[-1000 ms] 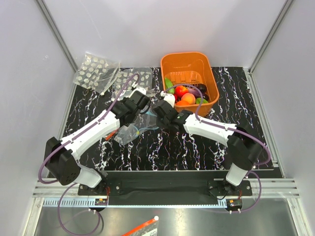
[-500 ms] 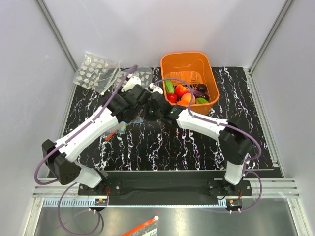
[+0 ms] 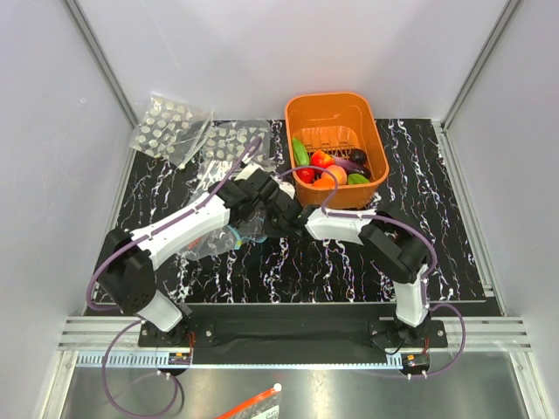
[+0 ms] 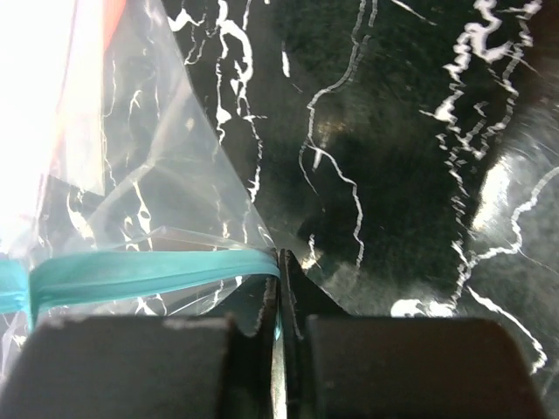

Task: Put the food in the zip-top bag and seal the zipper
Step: Open the zipper of the food storage bag at the center of the board, then move the bin to the center of the board, then pick up the fake fruit from the bin, then place the fake fruit in the zipper food storage bag, then pick up the fake fruit from the bin.

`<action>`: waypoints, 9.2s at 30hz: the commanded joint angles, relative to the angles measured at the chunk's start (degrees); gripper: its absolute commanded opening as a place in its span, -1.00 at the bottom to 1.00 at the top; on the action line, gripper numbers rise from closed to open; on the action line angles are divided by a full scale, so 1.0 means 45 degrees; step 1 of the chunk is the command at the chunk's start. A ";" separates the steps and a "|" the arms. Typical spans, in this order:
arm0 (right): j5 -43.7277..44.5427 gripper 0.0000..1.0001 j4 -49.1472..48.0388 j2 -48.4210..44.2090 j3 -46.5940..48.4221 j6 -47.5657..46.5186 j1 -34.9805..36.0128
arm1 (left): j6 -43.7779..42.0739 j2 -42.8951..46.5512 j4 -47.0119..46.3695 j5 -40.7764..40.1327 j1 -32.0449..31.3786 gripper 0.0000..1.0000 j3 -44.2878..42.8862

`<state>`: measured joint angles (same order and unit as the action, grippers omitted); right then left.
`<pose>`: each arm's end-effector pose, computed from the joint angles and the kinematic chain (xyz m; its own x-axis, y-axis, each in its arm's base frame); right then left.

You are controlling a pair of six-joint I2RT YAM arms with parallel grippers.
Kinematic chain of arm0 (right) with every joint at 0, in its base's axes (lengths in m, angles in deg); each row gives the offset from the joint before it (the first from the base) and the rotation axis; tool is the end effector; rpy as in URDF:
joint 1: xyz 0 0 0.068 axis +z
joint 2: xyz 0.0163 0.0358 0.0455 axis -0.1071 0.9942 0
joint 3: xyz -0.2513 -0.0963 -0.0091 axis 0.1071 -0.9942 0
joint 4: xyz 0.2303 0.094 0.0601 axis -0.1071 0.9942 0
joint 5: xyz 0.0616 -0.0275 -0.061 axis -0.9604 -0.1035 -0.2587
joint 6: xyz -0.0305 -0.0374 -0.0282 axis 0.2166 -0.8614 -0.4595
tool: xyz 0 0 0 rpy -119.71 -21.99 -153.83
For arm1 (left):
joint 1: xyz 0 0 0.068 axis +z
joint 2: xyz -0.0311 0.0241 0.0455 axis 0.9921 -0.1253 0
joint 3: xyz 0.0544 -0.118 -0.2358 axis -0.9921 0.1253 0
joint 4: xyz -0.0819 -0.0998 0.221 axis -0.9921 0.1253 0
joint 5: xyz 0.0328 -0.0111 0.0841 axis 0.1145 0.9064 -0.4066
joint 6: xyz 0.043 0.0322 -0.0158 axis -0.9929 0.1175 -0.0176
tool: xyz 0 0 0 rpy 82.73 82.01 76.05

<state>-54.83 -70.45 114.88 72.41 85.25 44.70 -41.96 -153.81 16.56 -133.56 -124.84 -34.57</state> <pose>0.2655 0.3187 0.1542 -0.8299 0.0610 -0.5546 -0.2056 0.8906 0.4056 0.2381 -0.1782 0.2659 -0.7518 0.4119 -0.5150 0.0908 0.8381 0.5378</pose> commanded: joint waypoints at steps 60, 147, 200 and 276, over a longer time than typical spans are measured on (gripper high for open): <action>-0.1211 -0.08 1.0778 -0.6450 0.0467 -0.5655 -0.3490 | -0.0672 0.1153 -0.0868 0.0863 0.0300 -1.00 0.0006; -0.6602 -0.05 -0.0881 -0.8328 -0.1472 -0.1847 -0.2804 | -0.0789 0.2089 -0.1298 0.2855 0.0046 -1.00 0.0454; 0.0254 0.77 0.0600 -0.6548 -0.0380 -0.1063 0.0243 | -0.0594 0.3496 -0.1200 0.4868 0.0339 -1.00 0.0220; -0.6366 0.06 0.3848 -0.9734 0.0481 -0.4152 -0.3782 | -0.0907 0.4473 -0.2059 0.4163 0.0339 -1.00 0.1588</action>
<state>-77.65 -46.22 70.44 75.51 62.32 25.90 -46.22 -135.78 9.11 -114.59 -123.51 -27.07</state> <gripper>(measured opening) 0.832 0.009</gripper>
